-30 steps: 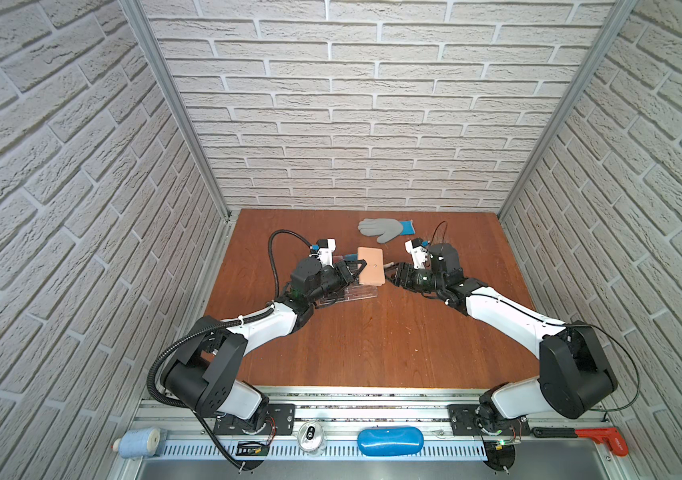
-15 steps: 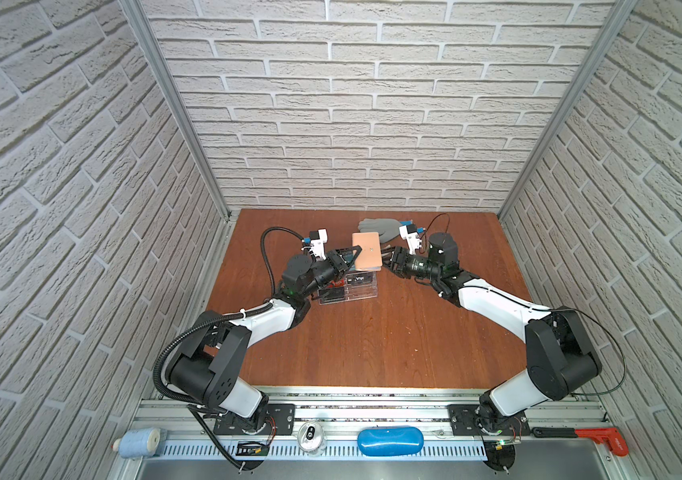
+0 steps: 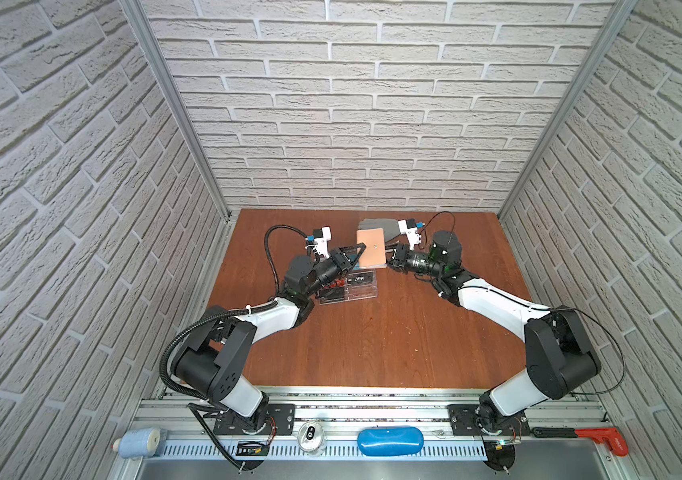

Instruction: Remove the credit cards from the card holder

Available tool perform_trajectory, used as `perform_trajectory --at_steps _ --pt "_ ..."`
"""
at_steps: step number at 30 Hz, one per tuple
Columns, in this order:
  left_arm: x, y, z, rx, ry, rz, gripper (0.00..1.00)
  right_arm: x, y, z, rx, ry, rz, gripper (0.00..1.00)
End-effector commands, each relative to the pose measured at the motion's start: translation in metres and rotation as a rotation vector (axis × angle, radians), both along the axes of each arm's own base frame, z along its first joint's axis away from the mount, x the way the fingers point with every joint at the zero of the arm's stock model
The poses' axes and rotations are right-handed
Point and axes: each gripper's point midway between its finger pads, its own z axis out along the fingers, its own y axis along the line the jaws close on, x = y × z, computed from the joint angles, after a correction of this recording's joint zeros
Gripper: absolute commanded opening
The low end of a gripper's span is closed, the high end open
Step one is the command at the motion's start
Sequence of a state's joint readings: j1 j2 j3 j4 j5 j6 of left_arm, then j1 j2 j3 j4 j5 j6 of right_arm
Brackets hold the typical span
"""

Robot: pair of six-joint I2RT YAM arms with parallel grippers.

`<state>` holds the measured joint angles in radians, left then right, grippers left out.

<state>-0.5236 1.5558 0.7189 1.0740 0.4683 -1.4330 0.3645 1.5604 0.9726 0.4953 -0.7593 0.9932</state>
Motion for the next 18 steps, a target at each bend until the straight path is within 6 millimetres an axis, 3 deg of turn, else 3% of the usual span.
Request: perform_trajectory --at_steps 1,3,5,11,18 --pt "-0.028 -0.029 0.001 0.019 -0.037 -0.145 0.26 -0.029 0.019 0.038 0.0 -0.166 0.089 0.12" --pt "-0.027 -0.028 -0.001 0.032 -0.032 -0.138 0.41 -0.031 0.01 0.026 -0.094 -0.158 0.046 0.06" --pt "-0.026 -0.026 -0.003 0.048 -0.025 -0.126 0.62 -0.034 -0.001 0.011 -0.229 -0.153 -0.003 0.06" --pt "-0.027 -0.027 -0.009 0.089 -0.02 -0.113 0.96 -0.046 -0.026 -0.013 -0.44 -0.141 -0.083 0.06" --pt "-0.027 -0.028 -0.027 0.121 0.019 -0.1 0.98 -0.049 -0.052 -0.036 -0.632 -0.143 -0.178 0.06"
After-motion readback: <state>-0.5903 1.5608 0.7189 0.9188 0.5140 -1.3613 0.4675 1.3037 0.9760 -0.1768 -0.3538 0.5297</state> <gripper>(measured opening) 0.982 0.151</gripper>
